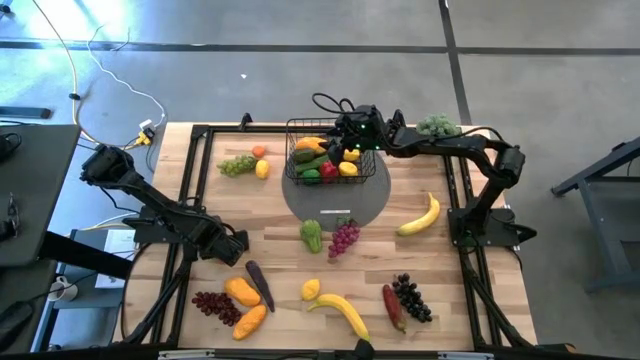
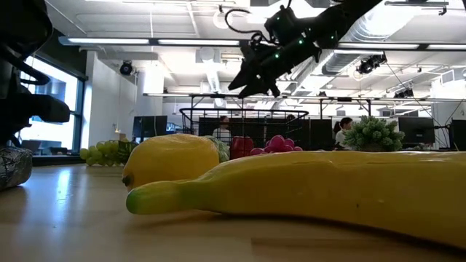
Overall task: Build produce basket
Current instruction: Put the orange carrot into the wire basket
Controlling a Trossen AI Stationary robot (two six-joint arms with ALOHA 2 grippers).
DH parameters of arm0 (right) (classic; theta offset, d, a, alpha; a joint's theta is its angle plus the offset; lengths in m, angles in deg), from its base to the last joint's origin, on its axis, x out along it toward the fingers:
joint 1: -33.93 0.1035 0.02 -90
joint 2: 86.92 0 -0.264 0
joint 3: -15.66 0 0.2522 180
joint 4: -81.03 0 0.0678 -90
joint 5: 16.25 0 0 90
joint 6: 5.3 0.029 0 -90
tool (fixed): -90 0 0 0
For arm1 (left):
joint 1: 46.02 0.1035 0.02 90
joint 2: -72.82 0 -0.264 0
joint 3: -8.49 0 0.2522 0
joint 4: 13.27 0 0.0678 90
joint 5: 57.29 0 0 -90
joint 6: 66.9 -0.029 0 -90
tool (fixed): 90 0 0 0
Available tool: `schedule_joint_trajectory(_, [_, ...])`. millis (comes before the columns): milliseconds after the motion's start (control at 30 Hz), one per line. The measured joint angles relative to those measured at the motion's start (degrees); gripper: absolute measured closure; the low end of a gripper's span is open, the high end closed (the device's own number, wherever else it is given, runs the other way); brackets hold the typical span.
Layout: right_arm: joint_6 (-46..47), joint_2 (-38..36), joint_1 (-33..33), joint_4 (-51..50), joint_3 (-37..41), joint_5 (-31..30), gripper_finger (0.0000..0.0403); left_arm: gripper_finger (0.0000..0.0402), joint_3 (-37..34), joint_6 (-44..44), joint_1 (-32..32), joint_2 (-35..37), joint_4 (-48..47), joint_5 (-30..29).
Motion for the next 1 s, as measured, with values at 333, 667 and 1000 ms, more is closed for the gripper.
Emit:
schedule_joint_trajectory(333, [-3.0,-3.6,-0.6,-1.5,0.0,-3.6,0.0169,0.0338,0.6,-0.7,0.0,-0.2,-0.7,-2.8])
schedule_joint_trajectory(667, [-3.0,-3.7,-0.8,-1.5,0.0,-3.6,0.0169,0.0337,3.6,-0.8,0.0,-0.2,-1.0,-10.6])
schedule_joint_trajectory(1000, [-3.0,-3.7,-2.2,-1.5,0.0,-3.7,0.0169,0.0338,7.9,-3.6,2.7,-0.2,-4.0,-19.4])
